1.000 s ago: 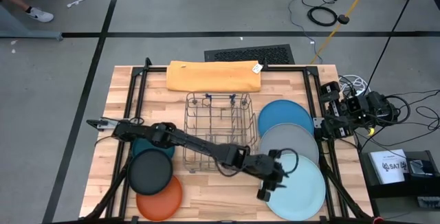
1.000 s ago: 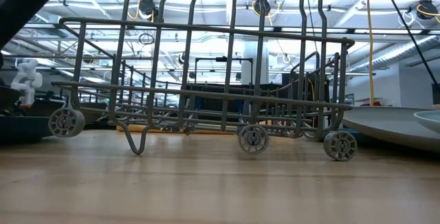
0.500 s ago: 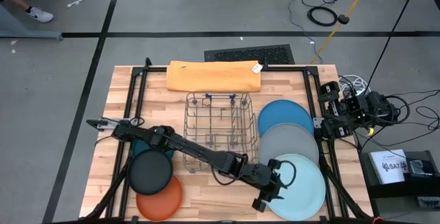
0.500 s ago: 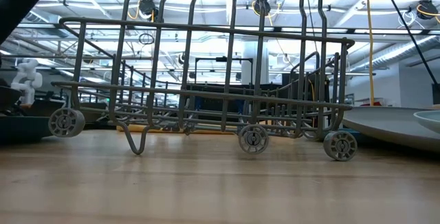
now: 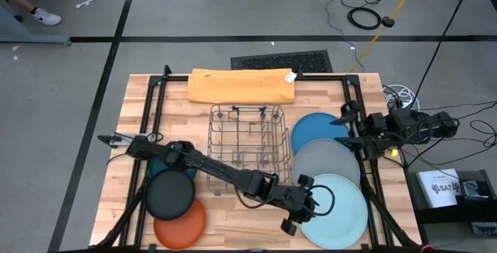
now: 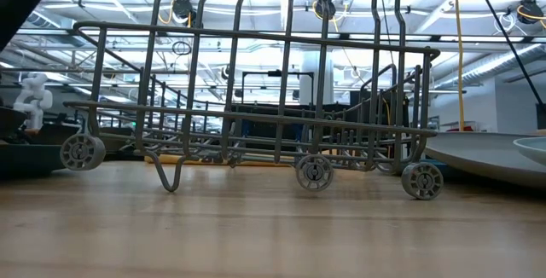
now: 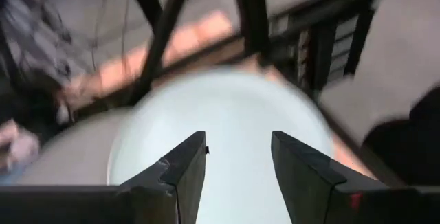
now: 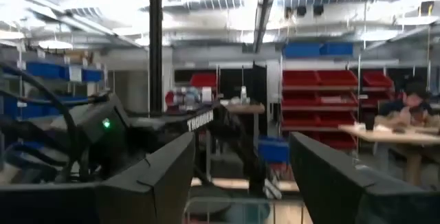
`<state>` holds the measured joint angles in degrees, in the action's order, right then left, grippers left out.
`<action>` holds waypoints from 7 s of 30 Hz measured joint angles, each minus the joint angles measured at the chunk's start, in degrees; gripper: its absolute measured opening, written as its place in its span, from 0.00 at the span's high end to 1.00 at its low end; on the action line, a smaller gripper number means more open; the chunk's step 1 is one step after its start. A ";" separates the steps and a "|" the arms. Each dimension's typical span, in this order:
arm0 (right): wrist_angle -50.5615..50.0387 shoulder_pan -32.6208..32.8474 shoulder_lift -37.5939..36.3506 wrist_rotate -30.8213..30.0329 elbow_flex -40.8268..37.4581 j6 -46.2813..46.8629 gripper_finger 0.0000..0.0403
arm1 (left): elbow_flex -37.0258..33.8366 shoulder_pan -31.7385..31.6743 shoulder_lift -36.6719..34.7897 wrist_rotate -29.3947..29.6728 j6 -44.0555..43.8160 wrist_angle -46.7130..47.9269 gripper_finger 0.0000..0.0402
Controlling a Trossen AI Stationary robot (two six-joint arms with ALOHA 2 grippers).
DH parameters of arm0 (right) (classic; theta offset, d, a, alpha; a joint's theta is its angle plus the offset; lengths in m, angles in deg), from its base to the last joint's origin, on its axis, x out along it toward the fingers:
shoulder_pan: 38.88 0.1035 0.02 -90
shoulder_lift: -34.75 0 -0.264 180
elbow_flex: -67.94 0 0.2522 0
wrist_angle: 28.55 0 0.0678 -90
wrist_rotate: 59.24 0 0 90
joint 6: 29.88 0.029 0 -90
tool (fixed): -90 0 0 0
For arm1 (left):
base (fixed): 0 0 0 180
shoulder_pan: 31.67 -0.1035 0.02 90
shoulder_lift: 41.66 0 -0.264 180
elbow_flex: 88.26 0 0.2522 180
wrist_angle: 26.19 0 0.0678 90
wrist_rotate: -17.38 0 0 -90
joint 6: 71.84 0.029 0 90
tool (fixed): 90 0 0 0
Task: Sort dishes
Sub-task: Adjust the dish rack to the center, then put the light blue plate into the dish rack
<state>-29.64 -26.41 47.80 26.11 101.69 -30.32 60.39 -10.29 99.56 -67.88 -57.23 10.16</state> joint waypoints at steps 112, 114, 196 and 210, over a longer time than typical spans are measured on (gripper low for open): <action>-7.68 5.53 72.94 -2.37 30.34 8.54 0.98 | 0.09 9.07 -15.18 28.10 9.53 6.54 0.59; -7.75 5.41 72.92 -3.02 30.34 8.78 0.99 | 0.09 9.09 -15.18 28.12 9.53 6.67 0.59; -26.46 15.46 51.47 -33.27 30.27 5.19 0.43 | -0.15 9.23 -17.37 23.80 2.81 10.04 0.59; -30.94 25.20 37.18 -48.03 30.27 3.26 0.70 | -0.33 3.67 -2.16 17.37 18.86 17.94 0.59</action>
<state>-60.57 -1.20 84.98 -21.92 131.96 -27.06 60.06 -6.61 97.40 -50.51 -38.36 28.09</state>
